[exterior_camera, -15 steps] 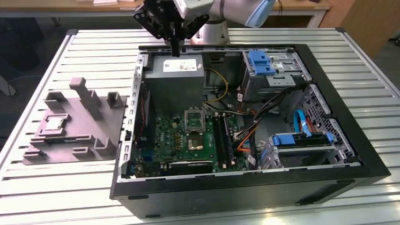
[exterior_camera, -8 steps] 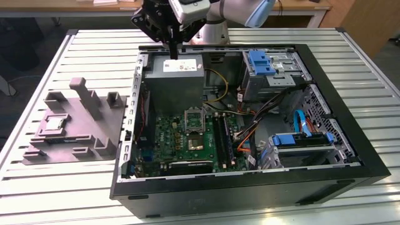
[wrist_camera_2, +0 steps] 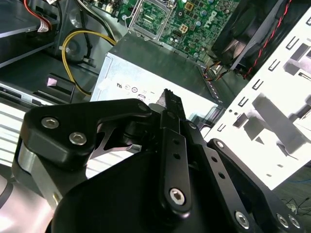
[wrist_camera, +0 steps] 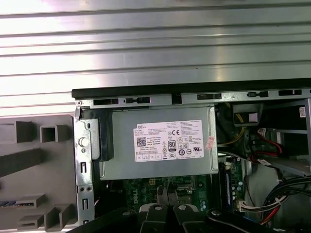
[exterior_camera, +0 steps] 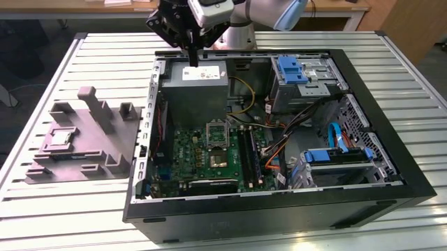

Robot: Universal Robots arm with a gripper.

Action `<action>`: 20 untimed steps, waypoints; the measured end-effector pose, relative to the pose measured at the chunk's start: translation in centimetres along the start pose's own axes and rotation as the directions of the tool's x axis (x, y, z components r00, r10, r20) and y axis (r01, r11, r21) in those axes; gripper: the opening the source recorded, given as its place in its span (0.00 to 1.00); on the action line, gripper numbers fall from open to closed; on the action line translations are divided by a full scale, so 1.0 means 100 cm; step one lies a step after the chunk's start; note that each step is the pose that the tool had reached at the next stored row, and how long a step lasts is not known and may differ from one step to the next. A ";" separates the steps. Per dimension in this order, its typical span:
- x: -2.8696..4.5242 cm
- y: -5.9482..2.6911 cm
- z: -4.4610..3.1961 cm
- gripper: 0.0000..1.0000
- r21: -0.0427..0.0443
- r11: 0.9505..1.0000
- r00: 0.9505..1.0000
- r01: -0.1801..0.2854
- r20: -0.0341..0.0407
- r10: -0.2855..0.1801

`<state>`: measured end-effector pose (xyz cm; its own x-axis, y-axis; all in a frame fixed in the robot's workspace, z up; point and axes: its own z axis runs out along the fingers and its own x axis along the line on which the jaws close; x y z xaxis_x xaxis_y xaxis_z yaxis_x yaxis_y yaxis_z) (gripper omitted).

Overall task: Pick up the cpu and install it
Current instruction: 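Reach for the cpu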

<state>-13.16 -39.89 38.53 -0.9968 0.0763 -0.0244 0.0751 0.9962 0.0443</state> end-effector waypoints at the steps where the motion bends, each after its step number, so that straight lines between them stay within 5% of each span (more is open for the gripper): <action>1: 0.0001 0.0000 0.0002 0.11 0.000 1.000 1.000 0.000 0.000 0.000; 20: 0.0075 -0.0007 0.0032 0.11 0.000 1.000 1.000 0.000 0.000 0.000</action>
<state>-13.90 -39.89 38.19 -0.9968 0.0763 -0.0245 0.0751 0.9962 0.0444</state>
